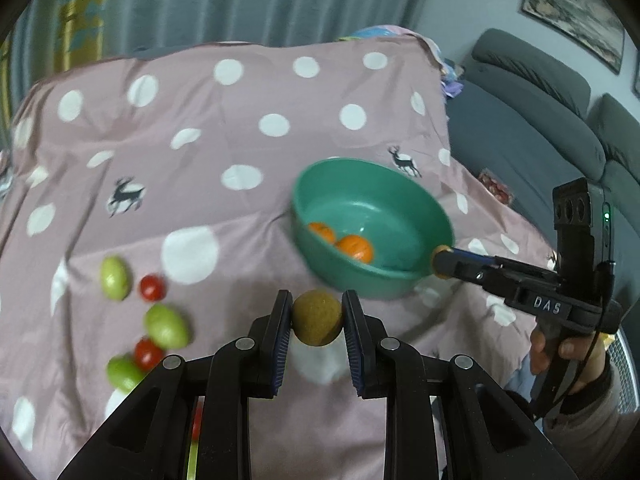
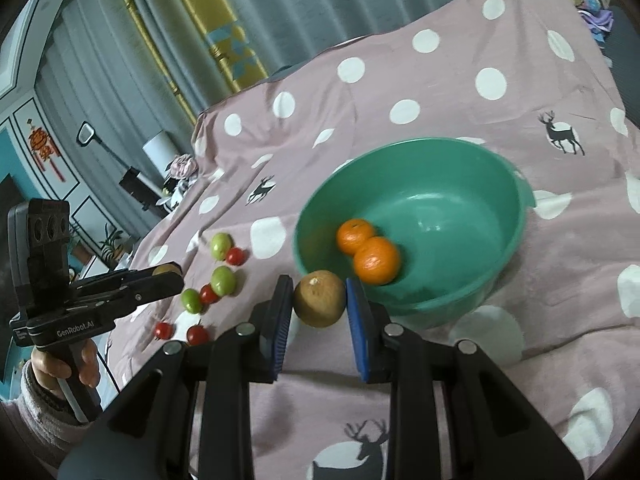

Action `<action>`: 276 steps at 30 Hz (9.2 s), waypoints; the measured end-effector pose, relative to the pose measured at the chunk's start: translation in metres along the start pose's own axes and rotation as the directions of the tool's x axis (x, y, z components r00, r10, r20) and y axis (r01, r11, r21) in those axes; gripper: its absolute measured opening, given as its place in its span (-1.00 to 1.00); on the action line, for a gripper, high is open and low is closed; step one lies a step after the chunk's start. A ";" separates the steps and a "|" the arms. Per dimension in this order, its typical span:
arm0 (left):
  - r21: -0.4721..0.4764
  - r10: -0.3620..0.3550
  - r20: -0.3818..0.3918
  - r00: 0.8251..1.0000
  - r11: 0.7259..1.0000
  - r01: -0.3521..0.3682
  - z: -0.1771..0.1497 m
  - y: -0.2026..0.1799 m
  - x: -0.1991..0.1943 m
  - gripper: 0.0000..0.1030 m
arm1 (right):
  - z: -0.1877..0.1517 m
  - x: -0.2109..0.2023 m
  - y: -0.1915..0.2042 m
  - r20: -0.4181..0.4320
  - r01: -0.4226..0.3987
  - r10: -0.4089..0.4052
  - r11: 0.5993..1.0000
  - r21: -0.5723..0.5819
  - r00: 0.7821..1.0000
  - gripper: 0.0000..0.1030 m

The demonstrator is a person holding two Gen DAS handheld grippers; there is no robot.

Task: Organize fruits
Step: 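Carry both small tan fruits over the teal bowl, then lower the tan fruits into the bowl and open both tools, then withdraw both tools from the bowl toward the green fruits, then grasp the green apple with the left tool while the right tool grasps a green oval fruit, then carry the green apple with the left tool while the right tool carries the green oval fruit over the bowl, then lower both green fruits into the bowl and open both tools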

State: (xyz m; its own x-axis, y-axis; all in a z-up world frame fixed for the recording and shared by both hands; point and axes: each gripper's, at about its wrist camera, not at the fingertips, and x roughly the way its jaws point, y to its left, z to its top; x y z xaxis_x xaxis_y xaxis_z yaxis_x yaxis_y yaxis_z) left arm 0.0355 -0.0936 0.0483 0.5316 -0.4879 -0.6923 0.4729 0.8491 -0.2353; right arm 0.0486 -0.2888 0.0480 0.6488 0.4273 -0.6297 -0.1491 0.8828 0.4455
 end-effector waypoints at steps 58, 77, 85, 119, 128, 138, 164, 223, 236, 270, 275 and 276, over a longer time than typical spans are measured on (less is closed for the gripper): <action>0.082 0.067 0.002 0.998 0.994 -0.067 0.051 -0.043 0.076 0.47 | 0.016 -0.008 -0.042 0.078 0.121 -0.124 0.992 0.046 0.989 0.08; -0.282 0.337 0.019 0.941 0.905 -0.318 -0.041 0.103 -0.072 0.52 | -0.001 -0.033 -0.018 0.060 0.122 -0.123 0.992 0.021 0.991 0.14; -0.262 0.311 -0.046 0.949 0.913 -0.312 -0.085 0.104 -0.085 0.52 | -0.007 -0.024 0.011 0.021 0.088 -0.087 0.995 -0.045 0.996 0.14; -0.180 0.129 -0.190 0.973 0.970 -0.164 -0.119 0.091 -0.010 -0.25 | -0.030 0.074 0.105 -0.255 -0.144 0.091 0.969 -0.199 0.963 0.14; -0.259 0.123 -0.068 0.990 0.956 -0.137 -0.111 0.112 -0.052 -0.25 | -0.007 0.126 0.120 -0.316 -0.206 0.157 0.970 -0.128 0.936 0.14; -0.279 0.099 -0.024 0.995 0.955 -0.102 -0.107 0.124 -0.056 -0.25 | 0.010 0.189 0.133 -0.389 -0.174 0.125 0.980 -0.094 0.913 0.01; -0.309 0.068 -0.027 0.997 0.948 -0.073 -0.112 0.139 -0.048 -0.25 | 0.004 0.215 0.117 -0.415 -0.150 0.121 0.988 -0.038 0.902 -0.28; -0.054 0.056 0.039 0.998 0.997 -0.054 -0.004 0.018 -0.015 -0.25 | 0.002 0.019 0.036 -0.035 -0.086 0.085 0.996 -0.027 0.996 -0.28; -0.015 -0.023 0.013 1.000 1.000 0.023 0.044 -0.006 0.029 -0.25 | 0.017 -0.002 -0.011 0.057 -0.013 0.010 0.999 0.052 0.998 -0.28; 0.128 0.051 -0.121 0.991 0.991 -0.035 0.061 -0.048 0.131 -0.18 | 0.037 0.034 -0.061 0.017 0.130 -0.132 0.989 0.065 0.991 -0.13; 0.089 0.052 -0.061 0.997 0.995 -0.046 0.055 -0.044 0.105 0.49 | 0.030 0.020 -0.061 0.042 0.123 -0.127 0.989 0.084 0.991 -0.05; 0.076 0.047 -0.056 0.997 0.996 -0.043 0.054 -0.043 0.101 0.49 | 0.028 0.016 -0.060 0.047 0.121 -0.125 0.989 0.086 0.991 -0.04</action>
State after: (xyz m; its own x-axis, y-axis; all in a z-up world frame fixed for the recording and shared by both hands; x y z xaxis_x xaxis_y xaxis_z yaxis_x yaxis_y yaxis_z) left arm 0.1067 -0.1901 0.0250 0.5129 -0.4352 -0.7400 0.5021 0.8512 -0.1527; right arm 0.0890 -0.3405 0.0293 0.6964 0.3041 -0.6501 -0.0050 0.9078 0.4193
